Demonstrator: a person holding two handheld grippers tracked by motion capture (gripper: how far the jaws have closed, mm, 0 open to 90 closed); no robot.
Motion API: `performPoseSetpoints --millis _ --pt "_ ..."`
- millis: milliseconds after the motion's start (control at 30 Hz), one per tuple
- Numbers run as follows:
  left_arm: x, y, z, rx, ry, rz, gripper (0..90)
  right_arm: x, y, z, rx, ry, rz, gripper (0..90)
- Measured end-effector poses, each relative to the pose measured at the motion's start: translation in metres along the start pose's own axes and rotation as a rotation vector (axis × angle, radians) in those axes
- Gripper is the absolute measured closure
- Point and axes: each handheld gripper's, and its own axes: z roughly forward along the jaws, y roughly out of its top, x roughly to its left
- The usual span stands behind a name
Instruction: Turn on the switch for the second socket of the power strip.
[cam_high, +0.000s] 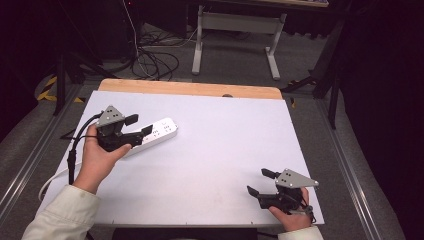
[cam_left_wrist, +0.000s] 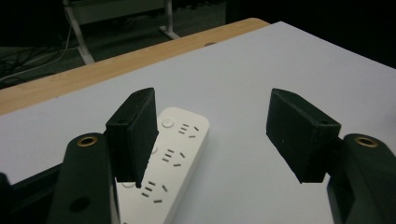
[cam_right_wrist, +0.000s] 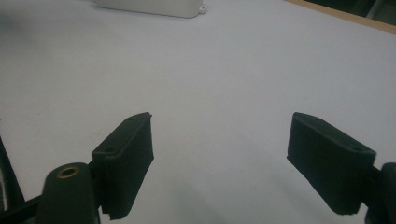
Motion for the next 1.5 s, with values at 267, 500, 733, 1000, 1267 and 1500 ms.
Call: performPoseSetpoints --millis 267,500,733,1000,1267,1500 --pt "-0.017 -0.004 -0.022 -0.045 -0.068 0.019 27.0 0.000 0.000 -0.001 -0.001 -0.001 0.001 22.8" --pt "-0.025 -0.024 -0.035 -0.073 -0.153 0.006 22.7 0.001 0.000 -0.001 -0.002 0.001 0.000 22.8" --pt "-0.028 -0.046 -0.047 -0.098 -0.207 0.031 18.6 0.001 0.000 0.000 -0.003 0.009 0.000 22.6" --pt "-0.022 -0.068 -0.051 -0.114 -0.262 0.062 15.4 0.002 0.000 0.000 -0.009 0.023 -0.001 22.6" --pt "-0.020 -0.087 -0.051 -0.074 -0.241 0.027 19.0 0.002 0.001 -0.002 -0.013 0.035 -0.009 22.4" --pt "-0.019 -0.102 -0.044 -0.076 -0.256 0.009 20.7 0.002 0.001 -0.002 -0.012 0.040 -0.014 22.4"
